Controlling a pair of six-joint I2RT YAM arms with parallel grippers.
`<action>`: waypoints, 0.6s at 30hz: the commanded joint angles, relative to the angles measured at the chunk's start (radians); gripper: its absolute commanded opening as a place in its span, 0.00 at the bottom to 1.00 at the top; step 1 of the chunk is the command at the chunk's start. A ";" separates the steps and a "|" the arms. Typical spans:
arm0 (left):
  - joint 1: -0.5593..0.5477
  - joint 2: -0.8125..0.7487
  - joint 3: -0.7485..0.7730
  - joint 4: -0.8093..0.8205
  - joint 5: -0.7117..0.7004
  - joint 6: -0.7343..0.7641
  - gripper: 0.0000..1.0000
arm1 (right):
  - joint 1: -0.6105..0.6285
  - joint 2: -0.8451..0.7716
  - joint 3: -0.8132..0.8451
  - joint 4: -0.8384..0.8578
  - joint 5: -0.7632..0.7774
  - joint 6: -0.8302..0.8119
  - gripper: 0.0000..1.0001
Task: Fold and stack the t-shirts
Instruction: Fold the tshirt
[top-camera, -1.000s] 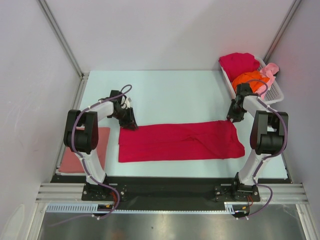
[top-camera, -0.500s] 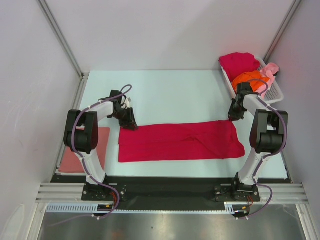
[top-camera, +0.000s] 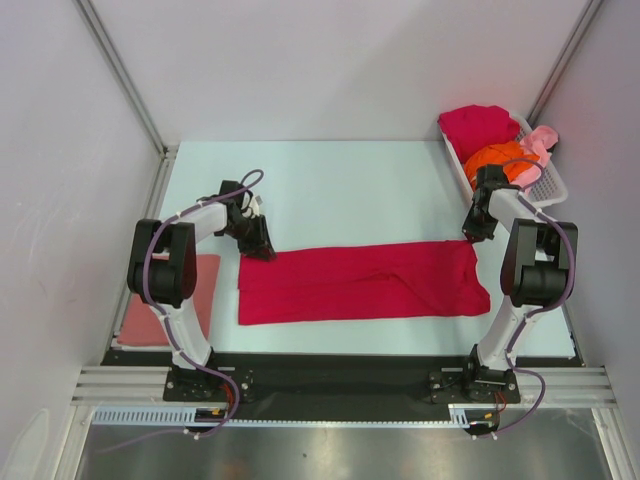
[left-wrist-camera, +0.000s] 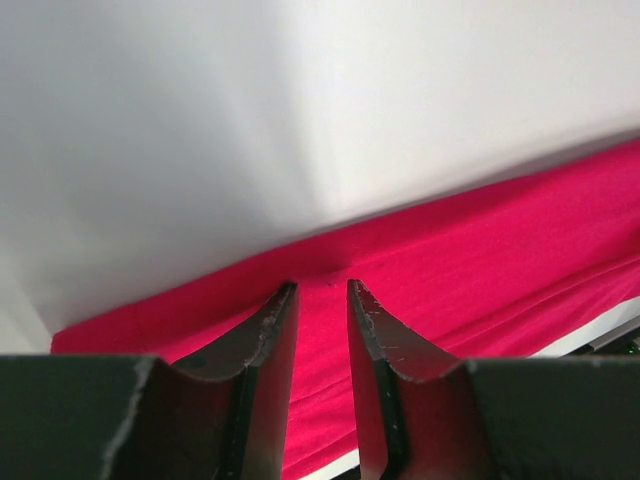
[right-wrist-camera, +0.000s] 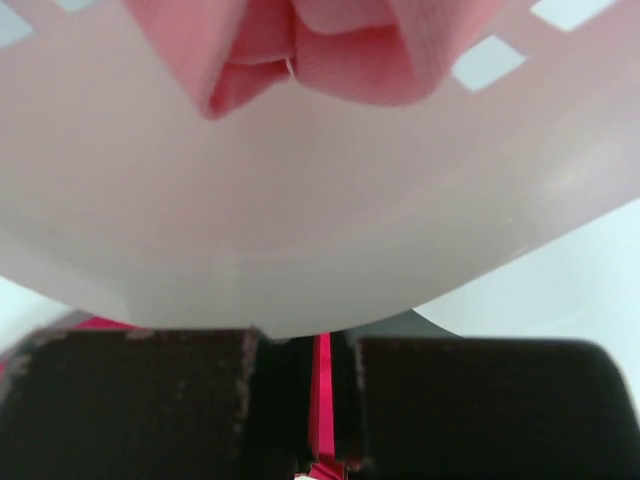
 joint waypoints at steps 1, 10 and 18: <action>0.011 0.031 -0.030 0.010 -0.100 0.025 0.33 | -0.026 0.008 0.018 0.026 0.076 0.007 0.00; 0.011 -0.034 -0.015 -0.003 -0.176 0.048 0.33 | -0.038 0.011 0.032 0.018 0.102 -0.063 0.03; 0.005 -0.121 0.009 -0.023 -0.169 0.058 0.36 | 0.000 0.024 0.128 -0.066 -0.010 -0.040 0.33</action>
